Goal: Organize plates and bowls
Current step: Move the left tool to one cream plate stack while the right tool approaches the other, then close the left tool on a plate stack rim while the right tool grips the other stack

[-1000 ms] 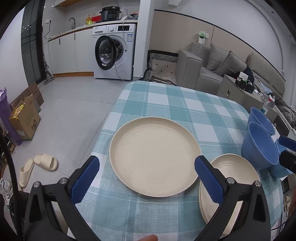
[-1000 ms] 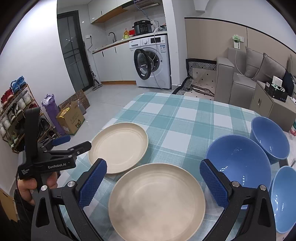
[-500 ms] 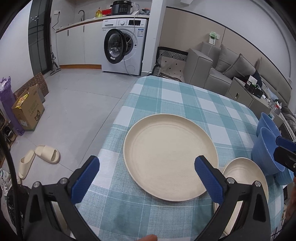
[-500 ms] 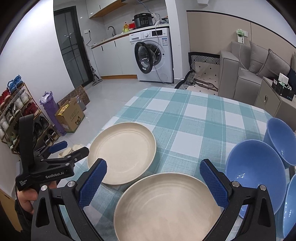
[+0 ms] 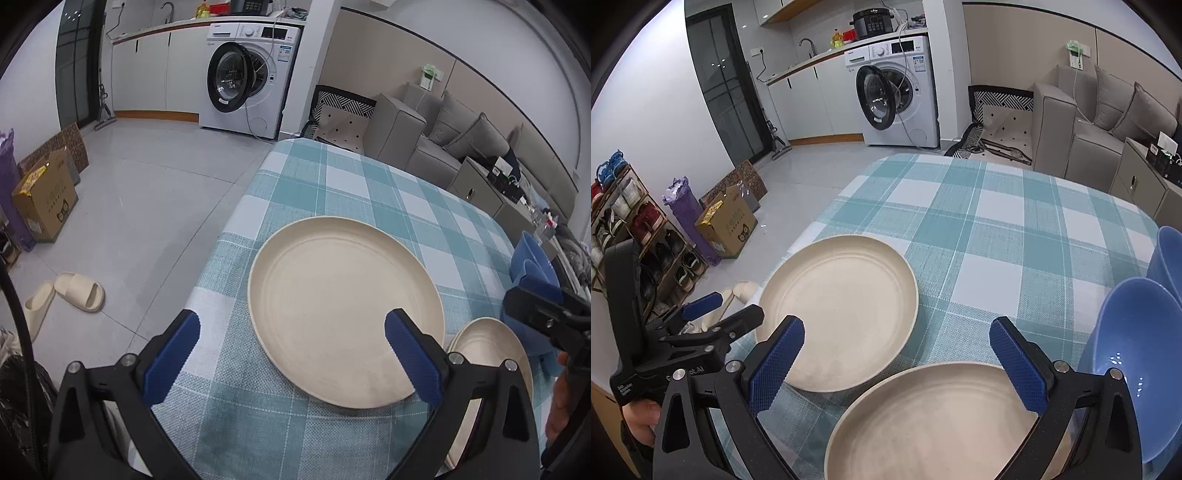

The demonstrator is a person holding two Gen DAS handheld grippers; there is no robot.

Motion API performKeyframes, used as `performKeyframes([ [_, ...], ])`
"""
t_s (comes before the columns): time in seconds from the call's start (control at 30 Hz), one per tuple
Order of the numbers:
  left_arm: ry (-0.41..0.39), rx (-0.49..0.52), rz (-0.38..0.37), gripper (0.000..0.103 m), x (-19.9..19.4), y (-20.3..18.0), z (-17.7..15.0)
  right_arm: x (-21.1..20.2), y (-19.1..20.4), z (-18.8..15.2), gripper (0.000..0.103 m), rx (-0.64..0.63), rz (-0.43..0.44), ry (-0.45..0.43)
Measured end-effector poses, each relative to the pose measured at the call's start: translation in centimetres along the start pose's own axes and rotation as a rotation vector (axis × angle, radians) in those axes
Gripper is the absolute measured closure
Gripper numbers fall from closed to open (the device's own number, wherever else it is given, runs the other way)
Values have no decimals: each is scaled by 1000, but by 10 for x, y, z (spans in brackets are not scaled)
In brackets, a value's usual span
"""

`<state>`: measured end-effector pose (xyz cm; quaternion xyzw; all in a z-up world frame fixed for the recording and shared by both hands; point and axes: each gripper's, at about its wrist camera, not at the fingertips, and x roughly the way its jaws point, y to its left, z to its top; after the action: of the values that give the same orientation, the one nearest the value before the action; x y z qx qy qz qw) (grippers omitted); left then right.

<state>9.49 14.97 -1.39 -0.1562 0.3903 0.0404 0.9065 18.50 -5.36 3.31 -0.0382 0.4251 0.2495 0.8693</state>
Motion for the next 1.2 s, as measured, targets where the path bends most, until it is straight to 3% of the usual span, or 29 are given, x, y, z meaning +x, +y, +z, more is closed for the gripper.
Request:
performKeyframes([
  [0.43, 25, -8, -1, 15, 19, 3, -6, 47, -4, -6, 1, -8, -1, 83],
  [0.5, 34, -1, -3, 27, 22, 3, -8, 55, -6, -7, 3, -4, -1, 98],
  [0.67, 62, -9, -3, 38, 30, 5, -11, 71, -7, -10, 18, -13, 2, 133],
  [1.2, 104, -31, 18, 59, 45, 10, -17, 95, -6, -15, 40, -6, 14, 172],
])
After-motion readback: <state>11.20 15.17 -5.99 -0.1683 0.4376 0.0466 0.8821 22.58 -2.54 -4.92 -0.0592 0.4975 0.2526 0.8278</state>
